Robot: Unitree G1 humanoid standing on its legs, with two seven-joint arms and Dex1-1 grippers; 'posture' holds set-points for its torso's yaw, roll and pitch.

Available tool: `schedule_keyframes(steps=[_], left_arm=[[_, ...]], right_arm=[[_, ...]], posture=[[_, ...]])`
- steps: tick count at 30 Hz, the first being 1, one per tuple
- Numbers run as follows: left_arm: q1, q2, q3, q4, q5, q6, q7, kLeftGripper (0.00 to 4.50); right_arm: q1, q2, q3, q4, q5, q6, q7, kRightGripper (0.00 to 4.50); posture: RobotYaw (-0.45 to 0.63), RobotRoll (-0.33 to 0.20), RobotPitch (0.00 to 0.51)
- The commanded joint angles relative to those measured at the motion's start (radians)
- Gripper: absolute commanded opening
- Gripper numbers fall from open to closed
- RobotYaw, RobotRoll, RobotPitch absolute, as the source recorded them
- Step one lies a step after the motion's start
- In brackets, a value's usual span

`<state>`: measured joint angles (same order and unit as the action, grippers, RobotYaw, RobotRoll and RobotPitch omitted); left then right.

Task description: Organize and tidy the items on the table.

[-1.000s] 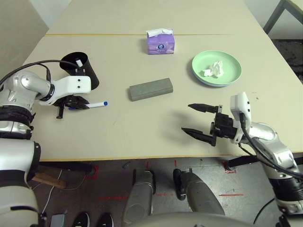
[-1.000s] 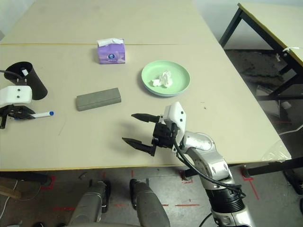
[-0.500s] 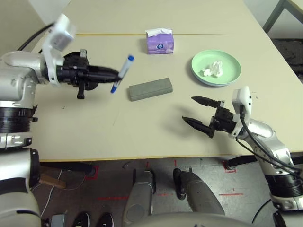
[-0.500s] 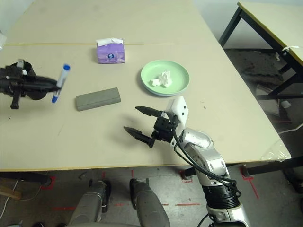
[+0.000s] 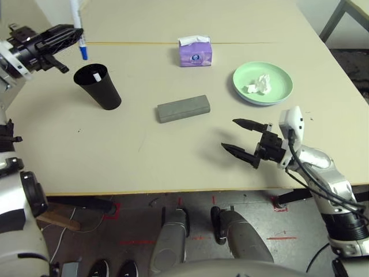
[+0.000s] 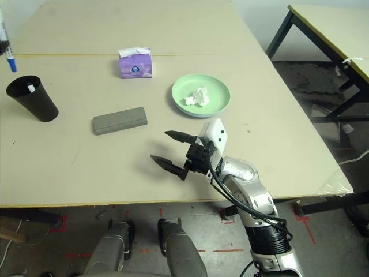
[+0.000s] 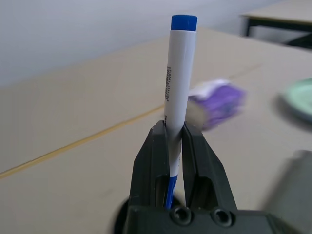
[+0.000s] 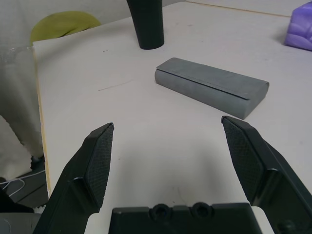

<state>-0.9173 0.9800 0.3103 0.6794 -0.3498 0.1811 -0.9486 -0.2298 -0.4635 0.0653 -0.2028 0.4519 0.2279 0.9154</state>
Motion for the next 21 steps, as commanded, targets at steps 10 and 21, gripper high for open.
schedule_keyframes(steps=[10,21], left_arm=[[-0.076,-0.112,-0.014,0.302,0.086,-0.256,0.106,0.25],[-0.083,-0.134,-0.011,0.383,0.095,-0.302,0.116,0.25]], right_arm=[[0.019,-0.041,-0.009,-0.034,0.000,0.020,0.002,4.50],[0.035,-0.061,-0.022,-0.057,0.009,0.035,-0.007,4.50]], posture=[[-0.06,0.000,0.211],[-0.07,0.000,0.221]])
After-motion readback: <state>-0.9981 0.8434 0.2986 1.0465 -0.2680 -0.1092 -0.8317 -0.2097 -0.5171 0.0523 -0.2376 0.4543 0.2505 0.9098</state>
